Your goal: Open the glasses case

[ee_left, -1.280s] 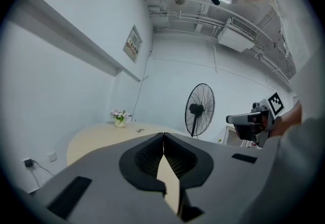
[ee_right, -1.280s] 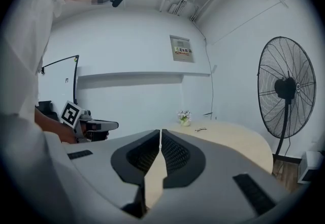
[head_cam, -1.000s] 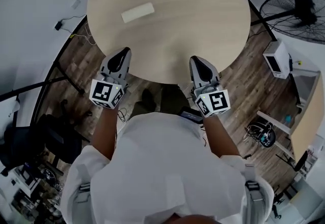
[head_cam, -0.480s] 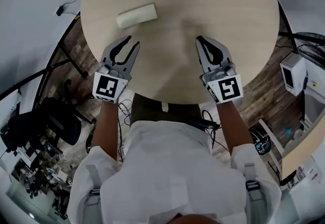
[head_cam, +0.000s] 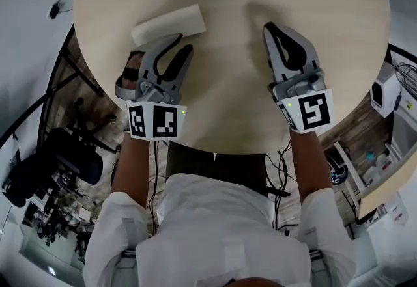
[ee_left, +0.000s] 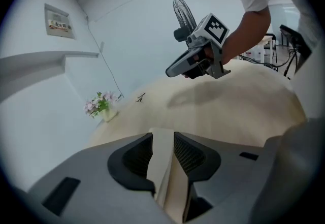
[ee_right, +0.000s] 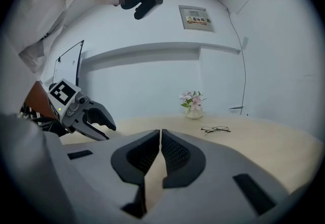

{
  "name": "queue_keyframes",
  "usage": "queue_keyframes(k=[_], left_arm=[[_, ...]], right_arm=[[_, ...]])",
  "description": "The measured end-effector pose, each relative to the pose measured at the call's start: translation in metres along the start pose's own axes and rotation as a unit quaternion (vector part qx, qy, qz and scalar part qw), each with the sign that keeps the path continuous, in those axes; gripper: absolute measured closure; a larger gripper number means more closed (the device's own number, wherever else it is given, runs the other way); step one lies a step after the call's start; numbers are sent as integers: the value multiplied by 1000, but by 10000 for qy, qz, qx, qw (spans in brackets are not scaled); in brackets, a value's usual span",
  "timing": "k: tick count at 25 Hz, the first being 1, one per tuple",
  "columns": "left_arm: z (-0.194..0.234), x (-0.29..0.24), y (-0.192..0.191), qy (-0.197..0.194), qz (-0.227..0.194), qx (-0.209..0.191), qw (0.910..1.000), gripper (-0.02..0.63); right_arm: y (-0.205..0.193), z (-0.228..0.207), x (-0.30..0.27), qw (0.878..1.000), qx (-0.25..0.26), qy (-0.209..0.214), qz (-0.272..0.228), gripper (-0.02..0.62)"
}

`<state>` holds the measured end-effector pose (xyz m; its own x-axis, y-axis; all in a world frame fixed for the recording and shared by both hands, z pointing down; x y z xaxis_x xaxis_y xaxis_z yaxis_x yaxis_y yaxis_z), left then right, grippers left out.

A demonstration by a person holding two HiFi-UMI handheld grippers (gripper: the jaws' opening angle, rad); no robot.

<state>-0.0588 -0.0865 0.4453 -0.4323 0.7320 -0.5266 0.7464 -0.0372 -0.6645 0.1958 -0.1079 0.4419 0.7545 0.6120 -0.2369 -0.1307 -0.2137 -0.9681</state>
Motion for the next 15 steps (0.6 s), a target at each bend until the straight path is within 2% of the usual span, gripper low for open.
queue_keyframes(k=[4,8,10,15], left_arm=[[-4,-13,7,32,241,-680,9974,460],[-17,-23,12,-31,567,-1418,9883,459],[-19,-26,12,-21,658,-1564,9855,459],[-19,-33,13,-24,703,-1626,9842,443]], right_arm=[[-11,0,-2,9998,-77,-176,-25,568],[-13,6,8,9996,-90,-256,-100,566],[-15,7,10,9996,-59,-277,-85,566],[-19,7,13,9992,-65,-381,-69,566]])
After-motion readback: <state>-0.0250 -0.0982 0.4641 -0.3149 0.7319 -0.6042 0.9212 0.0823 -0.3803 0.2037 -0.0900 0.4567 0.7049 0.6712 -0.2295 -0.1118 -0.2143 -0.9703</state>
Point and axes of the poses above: the fingertips, and each gripper's own axes: x backward along the fingers, z to its left, y out of its top, the point moved 10 cm from there along x, backward along the fingers, and after that the axes turned 10 degrees about y, right-handed, at the moved point
